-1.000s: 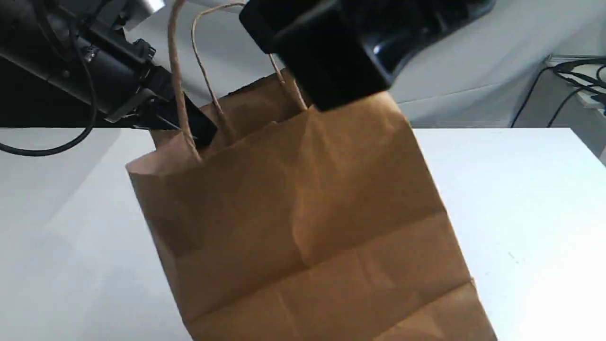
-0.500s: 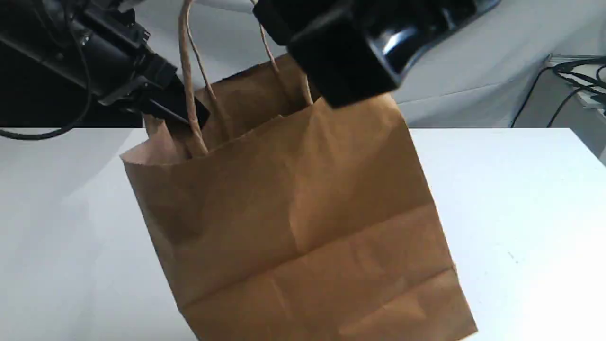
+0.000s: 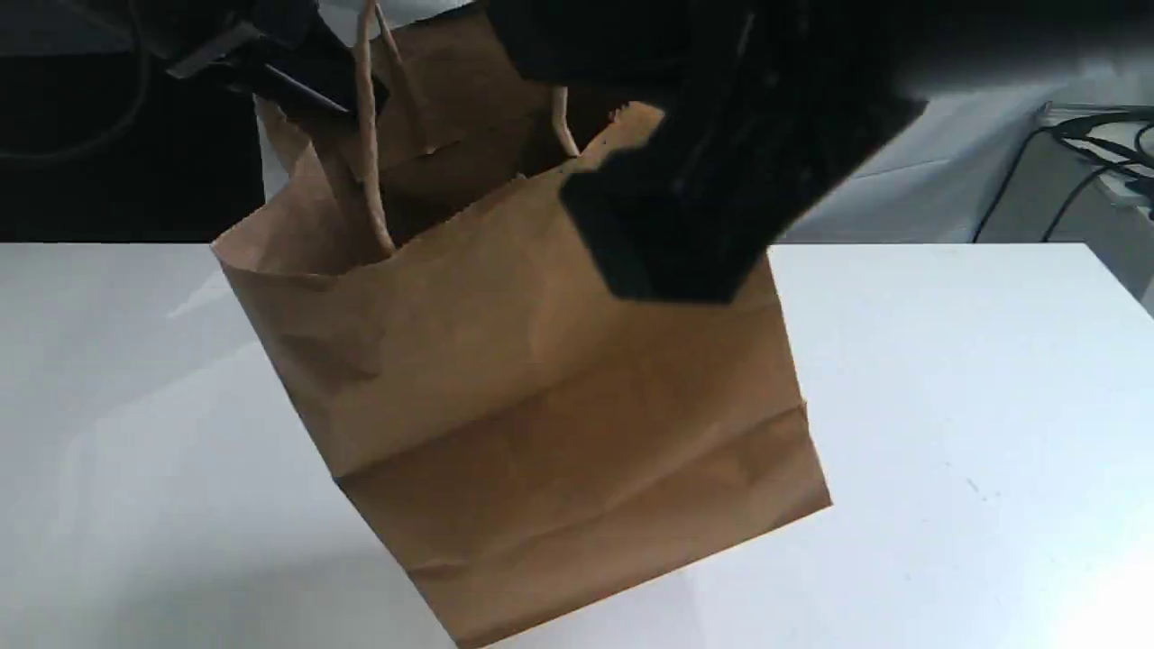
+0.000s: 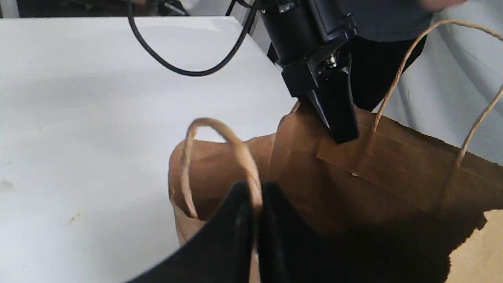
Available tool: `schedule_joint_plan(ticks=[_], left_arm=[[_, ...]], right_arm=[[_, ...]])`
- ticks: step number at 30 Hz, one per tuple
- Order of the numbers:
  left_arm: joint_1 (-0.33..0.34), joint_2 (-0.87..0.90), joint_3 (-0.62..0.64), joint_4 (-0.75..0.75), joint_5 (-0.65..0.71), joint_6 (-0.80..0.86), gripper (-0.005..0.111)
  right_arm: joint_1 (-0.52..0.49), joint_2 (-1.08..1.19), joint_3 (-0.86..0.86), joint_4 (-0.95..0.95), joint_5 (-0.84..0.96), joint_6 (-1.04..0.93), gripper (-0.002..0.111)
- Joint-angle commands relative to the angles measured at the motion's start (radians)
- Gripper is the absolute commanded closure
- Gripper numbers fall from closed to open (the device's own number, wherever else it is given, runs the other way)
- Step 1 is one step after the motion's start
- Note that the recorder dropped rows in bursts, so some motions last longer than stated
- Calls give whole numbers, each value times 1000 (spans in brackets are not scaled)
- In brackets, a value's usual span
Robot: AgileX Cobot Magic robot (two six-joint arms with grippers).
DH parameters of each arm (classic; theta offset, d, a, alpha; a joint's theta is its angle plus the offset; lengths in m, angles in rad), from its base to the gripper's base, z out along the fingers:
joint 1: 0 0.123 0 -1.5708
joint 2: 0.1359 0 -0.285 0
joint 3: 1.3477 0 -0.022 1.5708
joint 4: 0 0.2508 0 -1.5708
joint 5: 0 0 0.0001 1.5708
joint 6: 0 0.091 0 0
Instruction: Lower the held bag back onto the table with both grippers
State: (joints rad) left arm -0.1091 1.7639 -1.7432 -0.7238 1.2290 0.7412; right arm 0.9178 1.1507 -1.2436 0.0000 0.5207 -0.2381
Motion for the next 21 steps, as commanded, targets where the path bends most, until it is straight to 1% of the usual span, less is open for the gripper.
schedule_joint_plan(ticks=[1, 11, 18, 21], left_arm=[[3, -7, -8, 16, -8, -12, 107], [3, 10, -15, 16, -8, -35, 107], [3, 57, -74, 10, -8, -67, 107], [-2, 91, -78, -5, -8, -88, 107]], right_arm=[[1, -42, 103, 0, -153, 55, 108], [1, -63, 288, 0, -320, 198, 108], [1, -63, 304, 0, -327, 225, 108], [1, -63, 304, 0, -327, 268, 108]])
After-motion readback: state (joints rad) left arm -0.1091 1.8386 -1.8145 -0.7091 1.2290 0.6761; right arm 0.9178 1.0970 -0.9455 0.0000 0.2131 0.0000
